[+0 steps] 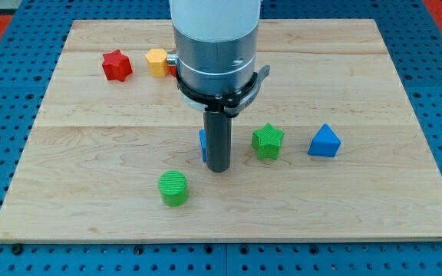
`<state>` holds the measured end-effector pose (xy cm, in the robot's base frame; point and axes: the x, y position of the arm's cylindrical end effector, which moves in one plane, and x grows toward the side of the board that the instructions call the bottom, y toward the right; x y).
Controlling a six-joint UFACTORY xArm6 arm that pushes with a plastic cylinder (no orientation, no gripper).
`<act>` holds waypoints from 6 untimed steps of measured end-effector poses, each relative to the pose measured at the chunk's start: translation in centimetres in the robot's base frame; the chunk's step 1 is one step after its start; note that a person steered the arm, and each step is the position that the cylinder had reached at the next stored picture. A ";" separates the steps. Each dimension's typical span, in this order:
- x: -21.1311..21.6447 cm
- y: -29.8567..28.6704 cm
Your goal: Slide the green circle slightly left and up
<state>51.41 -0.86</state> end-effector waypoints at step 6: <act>2.3 -4.0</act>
